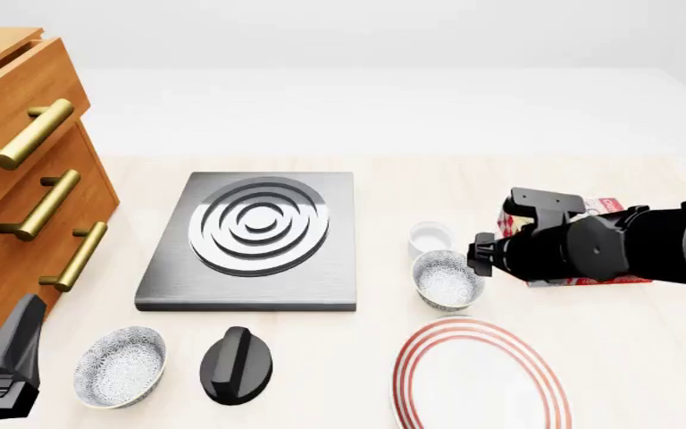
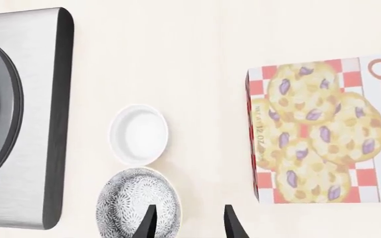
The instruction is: Pick the akita bowl between the plate and the ramekin and place it on the plate.
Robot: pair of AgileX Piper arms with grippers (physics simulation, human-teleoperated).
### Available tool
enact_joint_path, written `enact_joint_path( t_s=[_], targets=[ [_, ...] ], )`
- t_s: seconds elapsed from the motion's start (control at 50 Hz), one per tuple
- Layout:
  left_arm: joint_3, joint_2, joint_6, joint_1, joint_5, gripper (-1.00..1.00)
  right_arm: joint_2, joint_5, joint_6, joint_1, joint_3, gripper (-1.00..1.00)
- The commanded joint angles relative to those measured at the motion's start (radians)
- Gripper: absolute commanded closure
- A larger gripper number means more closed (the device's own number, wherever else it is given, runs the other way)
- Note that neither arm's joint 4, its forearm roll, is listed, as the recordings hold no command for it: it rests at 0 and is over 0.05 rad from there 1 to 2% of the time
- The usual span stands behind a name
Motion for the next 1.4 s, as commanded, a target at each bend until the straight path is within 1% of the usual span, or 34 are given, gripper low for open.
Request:
enact_joint_path(
  t_s=[0.02,0.34,0.88,1.14,1.16,1.34,1.36,1.38,1.4],
  targets=[
    [0.0,0.0,0.0,0.0,0.0,-1.0,-0.001,0.004,-0.004,0.002,0.004,-1.0],
    [0.0,0.0,0.0,0.0,0.0,-1.0,0.026,-0.018,-0.01,0.001,0.011,-1.0],
    [0.0,0.0,0.0,0.0,0.0,-1.0,0.107,-0.087,0.009,0.023,0.035,-1.0],
    [0.0,0.0,0.0,0.0,0.0,-1.0,0.137,-0.114,-0.011,0.01,0.04,-1.0],
    [0.0,0.0,0.0,0.0,0.0,-1.0,0.132,-0.113,-0.018,0.004,0.042,1.0],
    [0.0,0.0,0.0,0.0,0.0,-1.0,0.127,-0.118,-0.021,0.001,0.043,1.0],
    [0.0,0.0,0.0,0.0,0.0,-1.0,0.123,-0.12,-0.023,0.0,0.044,1.0],
    [0.0,0.0,0.0,0.0,0.0,-1.0,0.117,-0.121,-0.041,-0.002,0.044,1.0],
    [0.0,0.0,0.0,0.0,0.0,-1.0,0.118,-0.122,-0.037,0.0,0.044,1.0]
  ],
)
